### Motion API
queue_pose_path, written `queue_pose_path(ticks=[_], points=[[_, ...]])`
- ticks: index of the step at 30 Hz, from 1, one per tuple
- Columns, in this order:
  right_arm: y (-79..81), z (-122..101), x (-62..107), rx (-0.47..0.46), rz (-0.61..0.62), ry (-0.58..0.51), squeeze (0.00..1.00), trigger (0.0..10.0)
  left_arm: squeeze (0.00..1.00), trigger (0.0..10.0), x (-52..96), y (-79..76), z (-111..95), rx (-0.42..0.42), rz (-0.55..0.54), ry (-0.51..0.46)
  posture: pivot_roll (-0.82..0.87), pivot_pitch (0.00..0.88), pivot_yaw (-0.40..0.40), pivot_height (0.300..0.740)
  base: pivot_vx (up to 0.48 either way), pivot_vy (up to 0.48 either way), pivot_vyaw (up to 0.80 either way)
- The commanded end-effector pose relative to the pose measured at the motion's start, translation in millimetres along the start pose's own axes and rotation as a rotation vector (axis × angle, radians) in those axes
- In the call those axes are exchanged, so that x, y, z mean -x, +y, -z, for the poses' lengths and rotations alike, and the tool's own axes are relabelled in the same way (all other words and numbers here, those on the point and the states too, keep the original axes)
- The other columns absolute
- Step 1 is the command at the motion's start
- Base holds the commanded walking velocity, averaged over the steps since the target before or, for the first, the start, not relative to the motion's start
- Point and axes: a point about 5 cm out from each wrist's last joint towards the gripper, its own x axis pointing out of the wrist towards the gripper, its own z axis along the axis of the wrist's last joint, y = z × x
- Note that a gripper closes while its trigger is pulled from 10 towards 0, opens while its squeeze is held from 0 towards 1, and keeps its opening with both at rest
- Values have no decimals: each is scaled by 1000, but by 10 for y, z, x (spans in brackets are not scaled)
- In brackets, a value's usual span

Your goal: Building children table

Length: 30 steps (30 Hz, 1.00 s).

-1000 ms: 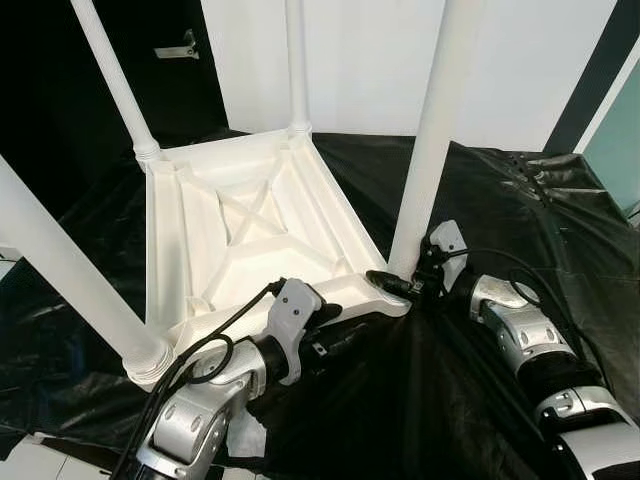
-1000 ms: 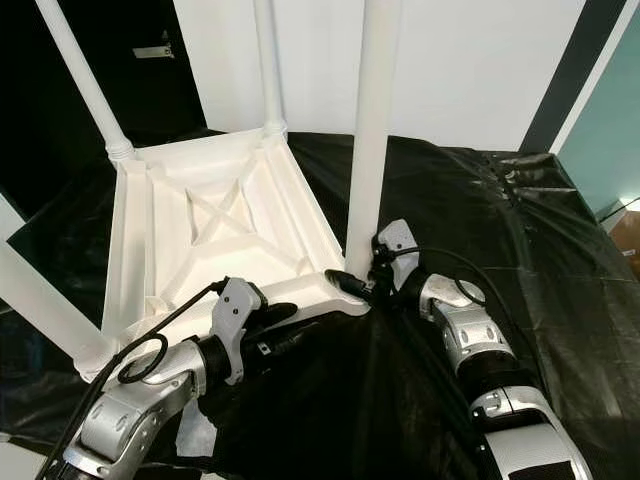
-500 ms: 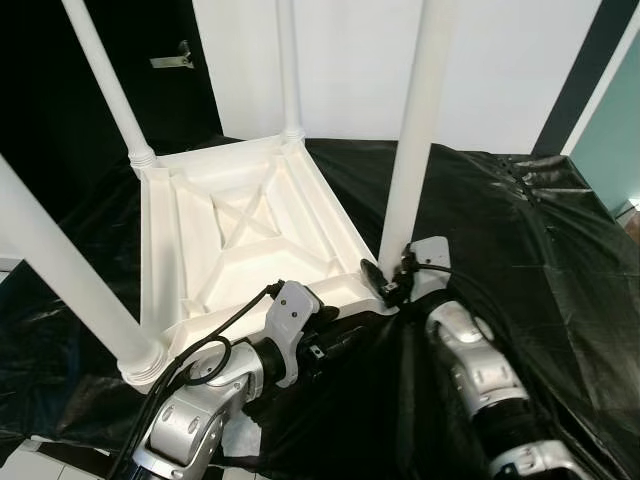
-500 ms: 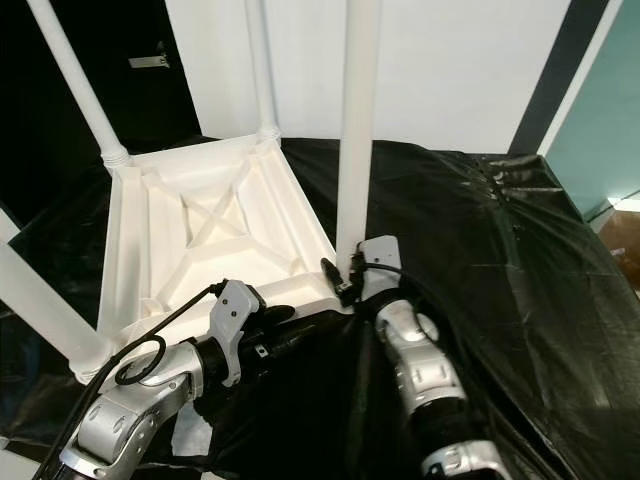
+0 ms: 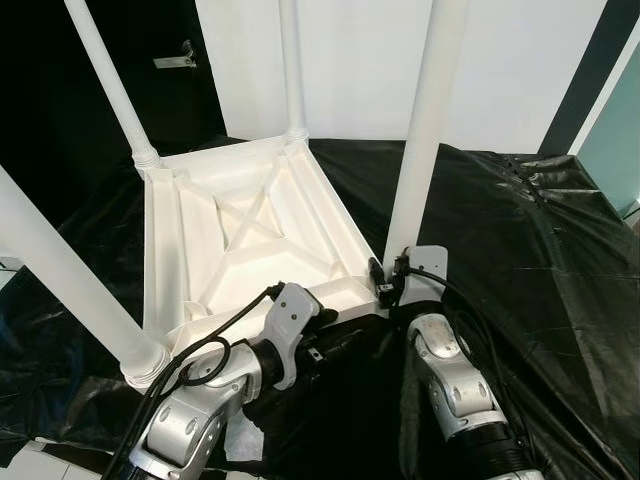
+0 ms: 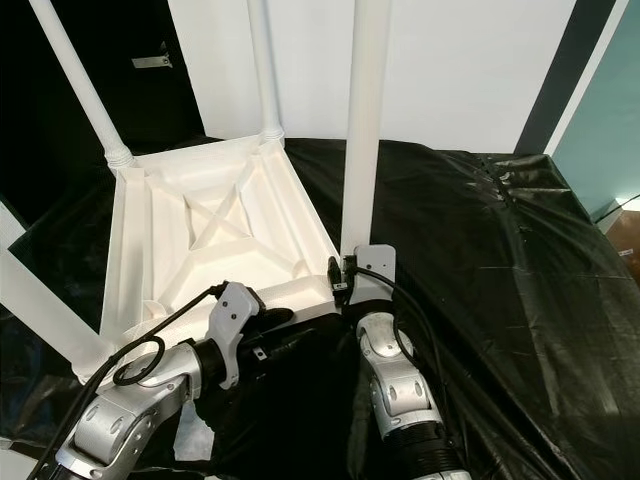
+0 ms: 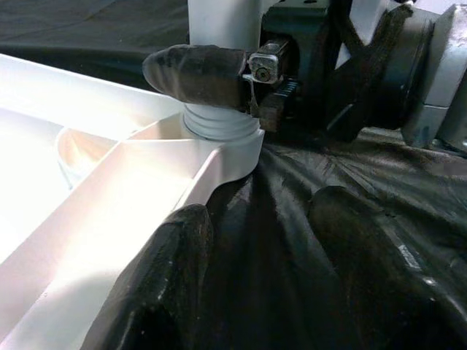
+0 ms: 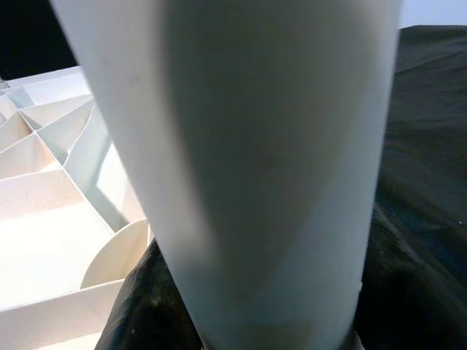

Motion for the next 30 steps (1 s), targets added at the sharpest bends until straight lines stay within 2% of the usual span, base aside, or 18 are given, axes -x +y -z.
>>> queue_pose_path(ticks=[1,2,3,11,15,16,18,20,21,22,26,30], points=[[42,167,76,-34,6,83,706,10000,0,10000,-7,-45,-17,-6,58,4,-33,0,14,740,0,0,0],[42,167,76,-34,6,83,706,10000,0,10000,-7,-45,-17,-6,58,4,-33,0,14,740,0,0,0],[21,144,90,-26,-9,67,1000,10000,0,10000,-10,-52,-17,-6,59,4,-32,0,12,740,0,0,0],[-133,20,233,-28,-140,-31,1000,10000,0,10000,-3,-54,-12,2,50,0,-36,0,7,740,0,0,0],[-303,-11,295,-10,-300,-42,1000,10000,0,10000,-8,-60,-7,7,47,-2,-41,0,8,740,0,0,0],[-353,-22,292,18,-357,-40,0,10000,0,10000,-6,-57,-7,7,45,-3,-42,0,8,740,0,0,0],[-427,-40,276,54,-439,-31,0,10000,0,10000,-5,-49,-8,7,43,-4,-42,0,9,740,0,0,0],[-456,-47,267,66,-467,-27,0,10000,0,10000,-5,-46,-10,7,42,-4,-42,0,9,740,0,0,0],[-507,-89,220,70,-530,-22,0,10000,0,10000,-4,-40,-10,7,40,-4,-39,0,8,740,0,0,0],[-507,-89,220,70,-530,-22,0,10000,0,10000,-4,-40,-10,7,40,-4,-39,0,8,740,0,0,0],[-538,-203,-46,170,-660,-12,0,10000,0,10000,-9,-20,-17,1,38,-4,-34,0,5,740,0,0,0],[-499,-224,-165,214,-712,0,0,10000,0,10000,-16,-9,-23,-3,37,-7,-29,0,5,740,0,0,0]])
